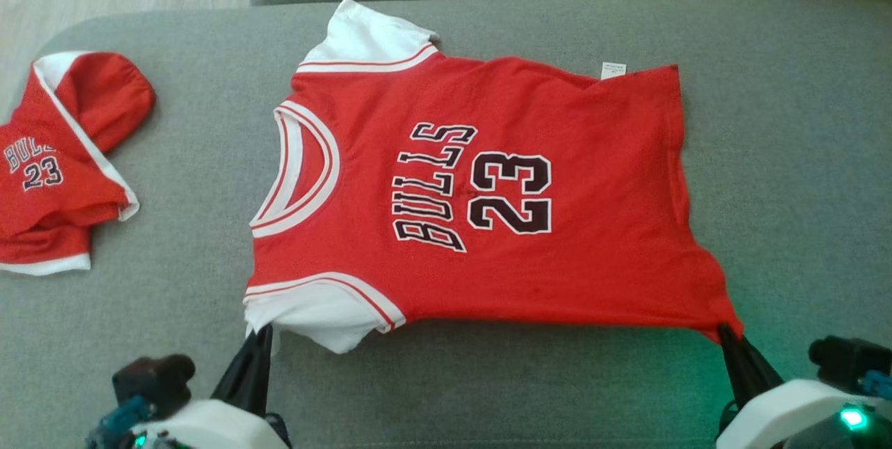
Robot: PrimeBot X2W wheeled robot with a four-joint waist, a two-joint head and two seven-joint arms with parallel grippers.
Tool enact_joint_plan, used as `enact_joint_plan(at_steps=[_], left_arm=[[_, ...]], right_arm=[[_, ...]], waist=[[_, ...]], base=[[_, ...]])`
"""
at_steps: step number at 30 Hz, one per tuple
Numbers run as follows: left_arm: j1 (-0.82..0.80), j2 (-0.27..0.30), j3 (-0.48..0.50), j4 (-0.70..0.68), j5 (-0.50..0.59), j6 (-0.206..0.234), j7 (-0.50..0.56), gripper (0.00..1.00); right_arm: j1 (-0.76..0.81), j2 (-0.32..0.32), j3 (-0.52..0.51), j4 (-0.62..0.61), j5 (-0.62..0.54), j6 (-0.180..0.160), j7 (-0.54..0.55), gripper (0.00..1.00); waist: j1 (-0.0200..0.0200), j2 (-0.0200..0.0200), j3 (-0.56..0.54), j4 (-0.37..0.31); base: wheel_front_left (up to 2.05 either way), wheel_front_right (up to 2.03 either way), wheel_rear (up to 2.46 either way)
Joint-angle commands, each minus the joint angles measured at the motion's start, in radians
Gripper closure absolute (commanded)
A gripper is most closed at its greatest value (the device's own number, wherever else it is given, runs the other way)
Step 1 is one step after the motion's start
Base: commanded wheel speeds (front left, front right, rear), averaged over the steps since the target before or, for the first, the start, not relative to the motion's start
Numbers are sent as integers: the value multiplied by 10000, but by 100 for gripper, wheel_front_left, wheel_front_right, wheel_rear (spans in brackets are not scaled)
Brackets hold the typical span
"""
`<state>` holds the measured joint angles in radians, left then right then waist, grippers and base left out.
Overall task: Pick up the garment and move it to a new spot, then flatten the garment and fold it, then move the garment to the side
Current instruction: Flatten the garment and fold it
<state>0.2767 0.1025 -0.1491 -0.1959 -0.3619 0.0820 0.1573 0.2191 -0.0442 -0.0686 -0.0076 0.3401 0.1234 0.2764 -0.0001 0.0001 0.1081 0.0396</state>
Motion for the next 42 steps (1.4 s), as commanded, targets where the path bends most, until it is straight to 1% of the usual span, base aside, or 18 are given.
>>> enact_joint_plan(at_steps=[1,2,7,13,19,26,27,28,29,30,32,33,34,35,37,42], left_arm=[[-786,166,379,-464,-196,-143,60,100],[-786,166,379,-464,-196,-143,60,100],[-1794,442,505,-222,-383,-376,347,100],[-3306,734,449,479,-587,-775,765,100],[-4897,770,362,1722,-975,-1179,1090,100],[-6512,768,221,3428,-1157,-1566,883,100],[-6684,748,209,3661,-1176,-1590,831,79],[-6832,733,191,3880,-1176,-1615,752,8],[-6953,720,176,4068,-1160,-1633,639,0],[-7027,704,154,4225,-1144,-1651,529,0],[-7086,661,147,4442,-1093,-1654,220,0],[-7086,661,147,4442,-1093,-1654,220,0],[-7010,625,178,4498,-975,-1579,-227,0],[-6923,612,196,4477,-885,-1513,-493,0],[-6708,574,267,4291,-657,-1325,-1196,0],[-5926,544,386,3469,165,-655,-3022,0]], right_arm=[[-259,-92,136,-494,-64,73,216,100],[-259,-92,136,-494,-64,73,216,100],[-915,-74,307,-679,-144,73,786,100],[-2039,-109,368,-697,-163,73,1366,100],[-3298,-399,328,-218,-198,73,1632,100],[-4510,-559,428,598,-125,73,1365,100],[-4633,-581,526,696,-109,73,1291,100],[-4736,-608,610,794,-106,73,1177,55],[-4807,-628,711,890,-108,73,1075,8],[-4874,-654,851,923,-104,73,904,0],[-4915,-716,1062,959,-167,73,486,0],[-4915,-716,1062,959,-167,73,486,0],[-4874,-737,1223,874,-263,73,-112,0],[-4820,-745,1317,804,-319,73,-423,0],[-4696,-780,1401,603,-517,73,-1182,0],[-4250,-819,1418,-71,-1371,73,-3135,0]], waist=[[1,-1,153,-12],[1,-1,153,-12],[1,-1,545,-148],[1,-1,981,-253],[1,-1,1411,-240],[1,-1,1800,-233],[1,-1,1845,-238],[1,-1,1873,-243],[1,-1,1901,-250],[1,-1,1933,-258],[1,-1,1965,-264],[1,-1,1965,-264],[1,-1,1983,-274],[1,-1,1982,-278],[1,-1,1968,-276],[1,-1,1759,-222]], base=[[0,0,0],[0,0,0],[0,0,0],[0,0,0],[0,0,0],[0,0,0],[0,0,0],[0,0,0],[0,0,0],[0,0,0],[0,0,0],[0,0,0],[0,0,0],[0,0,0],[0,0,0],[0,0,0]])
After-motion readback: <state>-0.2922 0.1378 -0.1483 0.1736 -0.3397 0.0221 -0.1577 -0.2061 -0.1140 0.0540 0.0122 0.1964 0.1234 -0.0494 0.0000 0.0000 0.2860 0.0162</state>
